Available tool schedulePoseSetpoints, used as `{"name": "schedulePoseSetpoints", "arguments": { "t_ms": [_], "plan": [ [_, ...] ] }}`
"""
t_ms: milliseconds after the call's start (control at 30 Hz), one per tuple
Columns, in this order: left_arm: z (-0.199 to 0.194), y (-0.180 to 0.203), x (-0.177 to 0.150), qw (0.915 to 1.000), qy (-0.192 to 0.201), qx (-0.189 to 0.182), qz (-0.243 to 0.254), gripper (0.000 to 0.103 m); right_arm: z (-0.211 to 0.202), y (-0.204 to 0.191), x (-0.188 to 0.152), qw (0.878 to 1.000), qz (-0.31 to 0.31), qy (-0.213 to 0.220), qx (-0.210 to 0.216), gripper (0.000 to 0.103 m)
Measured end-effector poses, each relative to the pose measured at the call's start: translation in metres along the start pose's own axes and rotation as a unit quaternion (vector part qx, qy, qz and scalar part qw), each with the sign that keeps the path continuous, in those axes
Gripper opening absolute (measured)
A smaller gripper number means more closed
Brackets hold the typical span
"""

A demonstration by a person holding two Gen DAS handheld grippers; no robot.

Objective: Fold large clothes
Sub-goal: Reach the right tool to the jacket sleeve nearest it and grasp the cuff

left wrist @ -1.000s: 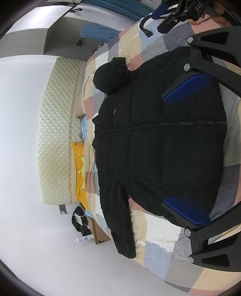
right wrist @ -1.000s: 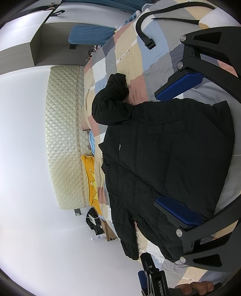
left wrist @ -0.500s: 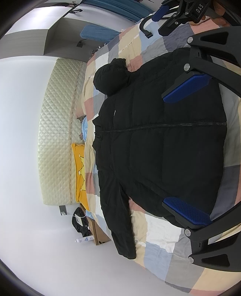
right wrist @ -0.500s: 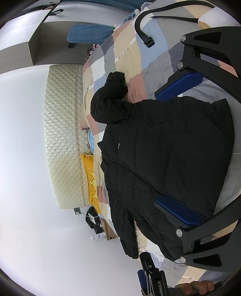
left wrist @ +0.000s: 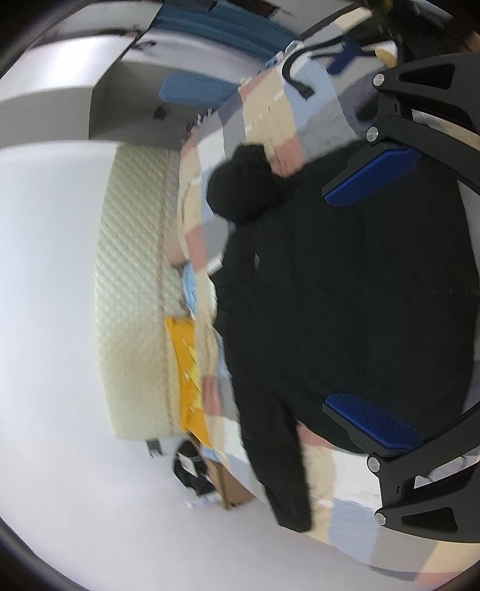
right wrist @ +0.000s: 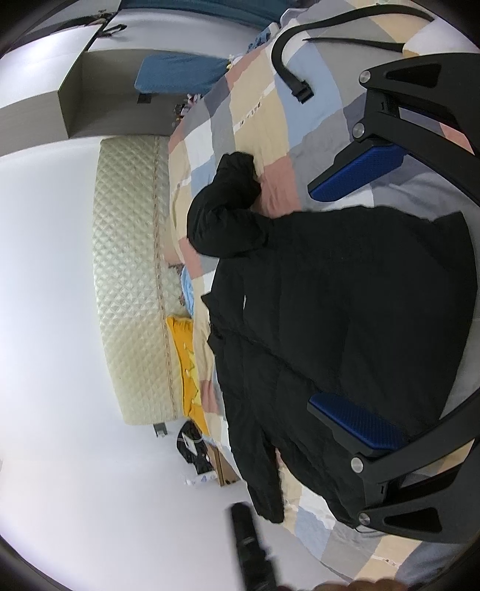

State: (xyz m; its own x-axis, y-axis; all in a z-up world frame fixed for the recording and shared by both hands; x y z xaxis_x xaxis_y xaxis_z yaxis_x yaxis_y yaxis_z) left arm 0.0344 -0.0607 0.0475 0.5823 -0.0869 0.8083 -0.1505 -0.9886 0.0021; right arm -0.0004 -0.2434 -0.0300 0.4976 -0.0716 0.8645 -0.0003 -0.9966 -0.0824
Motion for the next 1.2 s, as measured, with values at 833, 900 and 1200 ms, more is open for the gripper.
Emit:
{"name": "schedulePoseSetpoints", "arguments": {
  "t_ms": [833,900,1200],
  "plan": [
    [0.011,0.005,0.094,0.9965,0.075,-0.034,0.015,0.103,0.077,0.098,0.108,0.992,0.127,0.023,0.009,0.103],
    [0.023,-0.008,0.074,0.9971,0.071,-0.015,0.020,0.103,0.102,0.109,0.100,0.991,0.137,0.009,-0.003,0.103],
    [0.077,-0.063,0.012,0.9996,0.010,-0.024,-0.015,0.103,0.175,0.151,0.074,0.979,0.195,-0.031,-0.042,0.085]
  ]
}}
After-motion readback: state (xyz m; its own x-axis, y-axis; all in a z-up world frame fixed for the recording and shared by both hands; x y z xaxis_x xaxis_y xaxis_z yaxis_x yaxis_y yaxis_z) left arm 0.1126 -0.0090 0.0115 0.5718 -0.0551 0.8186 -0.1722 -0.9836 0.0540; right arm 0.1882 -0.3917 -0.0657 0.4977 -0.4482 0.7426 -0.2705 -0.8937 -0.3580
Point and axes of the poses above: each gripper's, at about its wrist camera, not at the fingertips, and z roughly the way its jaws point, y to its right, x to its top, the point moved 1 cm from there along z, roughly the way its jaws point, and after that the axes turned 1 degree about -z, right-handed, at the moved point
